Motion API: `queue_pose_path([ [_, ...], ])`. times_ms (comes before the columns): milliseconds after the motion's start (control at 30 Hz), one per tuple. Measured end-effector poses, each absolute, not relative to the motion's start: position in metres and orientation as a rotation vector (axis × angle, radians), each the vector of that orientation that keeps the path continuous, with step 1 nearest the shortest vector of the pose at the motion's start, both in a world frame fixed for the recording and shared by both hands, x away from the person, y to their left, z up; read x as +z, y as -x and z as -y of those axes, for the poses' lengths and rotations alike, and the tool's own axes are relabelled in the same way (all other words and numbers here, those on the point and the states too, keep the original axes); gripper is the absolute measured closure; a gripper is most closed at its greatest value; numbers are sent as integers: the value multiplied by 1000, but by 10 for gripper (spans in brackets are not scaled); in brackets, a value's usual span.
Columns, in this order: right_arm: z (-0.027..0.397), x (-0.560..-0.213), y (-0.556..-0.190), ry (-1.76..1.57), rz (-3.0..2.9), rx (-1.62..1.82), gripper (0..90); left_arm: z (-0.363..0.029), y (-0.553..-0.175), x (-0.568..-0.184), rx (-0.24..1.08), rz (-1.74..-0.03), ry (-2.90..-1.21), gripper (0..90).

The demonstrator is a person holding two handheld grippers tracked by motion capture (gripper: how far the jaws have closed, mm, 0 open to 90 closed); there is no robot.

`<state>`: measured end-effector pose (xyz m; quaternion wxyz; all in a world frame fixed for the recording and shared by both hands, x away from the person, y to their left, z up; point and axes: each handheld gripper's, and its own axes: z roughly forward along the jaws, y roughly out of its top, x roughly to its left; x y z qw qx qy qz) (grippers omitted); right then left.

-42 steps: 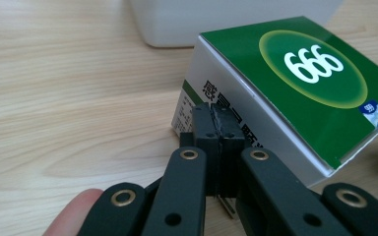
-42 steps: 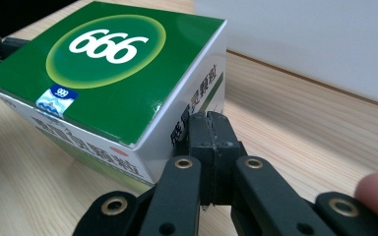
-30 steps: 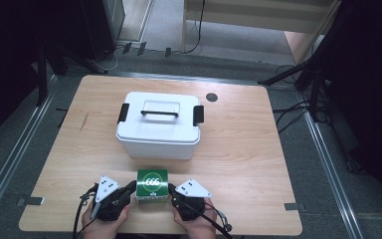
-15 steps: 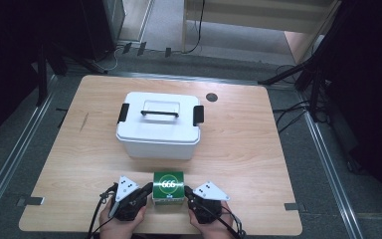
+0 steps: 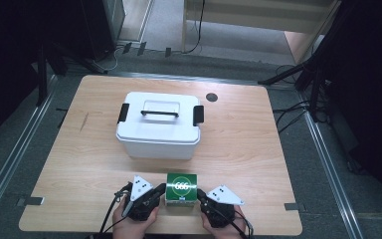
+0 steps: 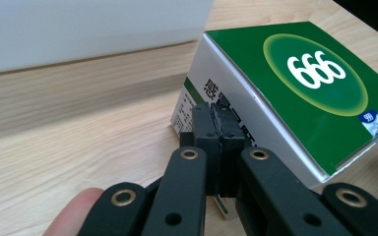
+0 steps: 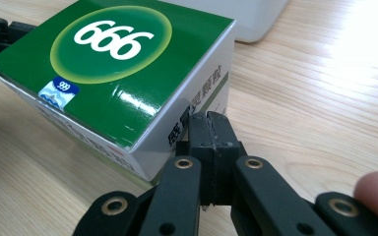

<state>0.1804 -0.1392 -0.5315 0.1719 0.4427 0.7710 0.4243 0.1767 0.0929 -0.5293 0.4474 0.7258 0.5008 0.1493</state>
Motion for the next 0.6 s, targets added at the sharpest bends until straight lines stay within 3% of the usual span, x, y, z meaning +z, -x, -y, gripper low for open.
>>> queue_pose_path([
  [600,183,-531,-170,-1328,-2128,1178,900,-54,-177,-531,298,-1178,-1818,900],
])
